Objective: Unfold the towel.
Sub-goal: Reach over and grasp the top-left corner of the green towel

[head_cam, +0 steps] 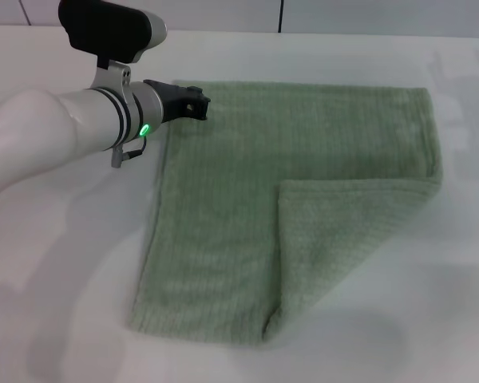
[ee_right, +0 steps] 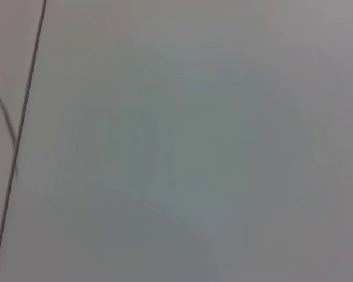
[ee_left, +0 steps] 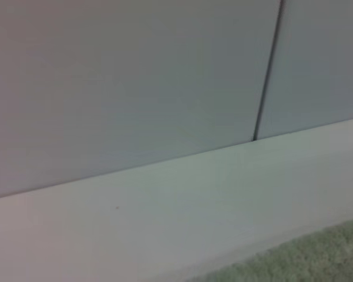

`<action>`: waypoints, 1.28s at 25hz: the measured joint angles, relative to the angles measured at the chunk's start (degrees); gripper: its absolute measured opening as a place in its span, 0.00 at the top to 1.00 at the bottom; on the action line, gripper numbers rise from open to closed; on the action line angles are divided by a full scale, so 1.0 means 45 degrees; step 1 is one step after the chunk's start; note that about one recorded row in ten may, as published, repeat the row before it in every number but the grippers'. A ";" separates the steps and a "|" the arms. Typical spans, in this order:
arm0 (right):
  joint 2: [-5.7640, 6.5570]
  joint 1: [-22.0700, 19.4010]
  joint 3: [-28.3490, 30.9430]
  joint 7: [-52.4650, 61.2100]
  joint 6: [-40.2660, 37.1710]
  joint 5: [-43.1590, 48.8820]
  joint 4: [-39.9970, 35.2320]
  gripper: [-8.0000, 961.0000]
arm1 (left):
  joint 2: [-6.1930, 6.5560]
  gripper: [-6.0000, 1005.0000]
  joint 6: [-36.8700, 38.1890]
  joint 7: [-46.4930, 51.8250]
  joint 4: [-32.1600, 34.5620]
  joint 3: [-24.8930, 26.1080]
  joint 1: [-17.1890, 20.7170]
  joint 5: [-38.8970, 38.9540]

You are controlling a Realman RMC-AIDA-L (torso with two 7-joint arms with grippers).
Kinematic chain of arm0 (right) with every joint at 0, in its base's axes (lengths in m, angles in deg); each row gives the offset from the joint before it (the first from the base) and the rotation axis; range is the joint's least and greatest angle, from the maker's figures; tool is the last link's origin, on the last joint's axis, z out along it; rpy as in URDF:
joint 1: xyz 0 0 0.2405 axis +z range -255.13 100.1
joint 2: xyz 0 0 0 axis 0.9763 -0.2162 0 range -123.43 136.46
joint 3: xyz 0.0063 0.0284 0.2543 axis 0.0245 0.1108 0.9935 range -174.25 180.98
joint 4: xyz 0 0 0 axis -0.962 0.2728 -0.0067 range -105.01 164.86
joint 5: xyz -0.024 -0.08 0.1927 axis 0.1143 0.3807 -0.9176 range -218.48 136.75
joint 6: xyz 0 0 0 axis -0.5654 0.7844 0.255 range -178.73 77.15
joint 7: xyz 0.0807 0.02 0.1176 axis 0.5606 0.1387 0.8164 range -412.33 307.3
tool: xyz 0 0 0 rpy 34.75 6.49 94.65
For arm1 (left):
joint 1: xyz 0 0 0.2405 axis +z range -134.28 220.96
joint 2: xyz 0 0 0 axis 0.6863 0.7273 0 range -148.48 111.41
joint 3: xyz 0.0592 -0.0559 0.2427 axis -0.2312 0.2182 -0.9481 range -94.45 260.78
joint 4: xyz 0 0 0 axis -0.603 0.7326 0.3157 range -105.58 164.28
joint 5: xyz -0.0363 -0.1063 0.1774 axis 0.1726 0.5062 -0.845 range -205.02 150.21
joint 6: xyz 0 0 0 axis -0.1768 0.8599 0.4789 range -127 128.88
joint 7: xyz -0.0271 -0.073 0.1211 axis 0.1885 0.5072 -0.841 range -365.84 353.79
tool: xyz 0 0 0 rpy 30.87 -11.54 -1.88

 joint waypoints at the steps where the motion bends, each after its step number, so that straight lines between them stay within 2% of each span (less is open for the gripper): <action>1: 0.0000 0.0000 0.0000 0.0000 -0.0001 0.0001 0.0000 0.27 | 0.0000 1.00 -0.0014 0.0001 -0.0053 -0.0001 -0.0010 0.0009; 11: 0.0000 0.0000 -0.0001 0.0000 -0.0001 0.0002 0.0001 0.27 | 0.0000 1.00 0.0114 0.0002 -0.1010 -0.0004 -0.0626 0.0332; 32: 0.0000 0.0002 -0.0256 0.0000 -0.0001 0.0007 0.0000 0.27 | 0.0000 1.00 0.0569 0.0000 -0.1182 -0.0002 -0.0708 0.0362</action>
